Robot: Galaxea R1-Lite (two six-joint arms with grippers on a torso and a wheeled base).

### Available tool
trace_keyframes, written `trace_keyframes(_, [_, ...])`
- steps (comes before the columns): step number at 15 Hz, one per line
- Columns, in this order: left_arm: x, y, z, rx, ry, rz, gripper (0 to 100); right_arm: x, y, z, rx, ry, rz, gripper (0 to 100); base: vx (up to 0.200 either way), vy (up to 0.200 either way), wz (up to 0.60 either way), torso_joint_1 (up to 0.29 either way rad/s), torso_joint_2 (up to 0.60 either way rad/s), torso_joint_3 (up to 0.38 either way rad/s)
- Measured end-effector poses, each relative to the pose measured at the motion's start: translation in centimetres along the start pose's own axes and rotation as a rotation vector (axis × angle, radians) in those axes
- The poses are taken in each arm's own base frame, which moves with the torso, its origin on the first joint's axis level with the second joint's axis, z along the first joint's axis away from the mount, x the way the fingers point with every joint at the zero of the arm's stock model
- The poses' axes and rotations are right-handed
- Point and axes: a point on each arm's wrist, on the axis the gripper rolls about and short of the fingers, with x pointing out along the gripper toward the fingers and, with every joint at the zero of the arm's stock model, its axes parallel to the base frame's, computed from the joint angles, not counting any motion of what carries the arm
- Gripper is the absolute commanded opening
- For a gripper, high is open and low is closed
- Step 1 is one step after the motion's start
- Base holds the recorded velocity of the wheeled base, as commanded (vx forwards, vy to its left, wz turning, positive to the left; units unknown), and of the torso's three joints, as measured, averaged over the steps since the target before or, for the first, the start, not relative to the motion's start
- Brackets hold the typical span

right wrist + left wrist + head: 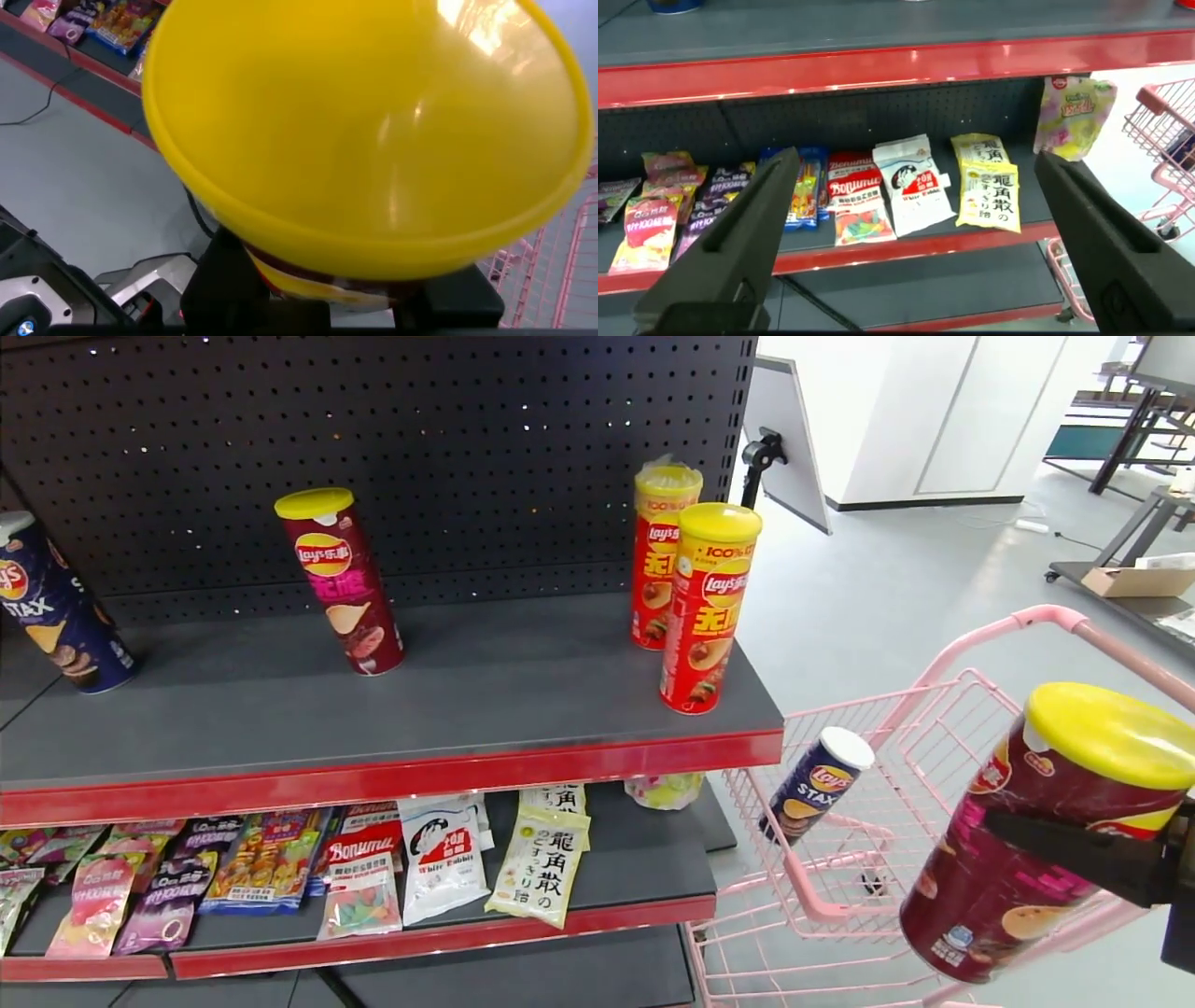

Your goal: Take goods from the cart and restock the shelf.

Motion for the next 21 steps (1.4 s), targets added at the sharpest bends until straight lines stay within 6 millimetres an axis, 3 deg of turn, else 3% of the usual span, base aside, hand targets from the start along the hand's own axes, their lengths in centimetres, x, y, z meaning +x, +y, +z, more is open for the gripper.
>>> trace_keyframes(15, [0.0, 0.0, 0.0, -0.001, 0.000, 0.000, 100, -0.6, 0.4, -0.2, -0.041, -0.037, 0.070, 0, 0.000, 0.187, 0.00, 0.003, 0.00, 0.001])
trace_keyframes(21, [0.0, 0.0, 0.0, 0.001, 0.000, -0.001, 100, -1.3, 1.1, -0.5, -0.048, -0.091, 0.257, 0, 0.000, 0.200, 0.00, 0.004, 0.01, 0.005])
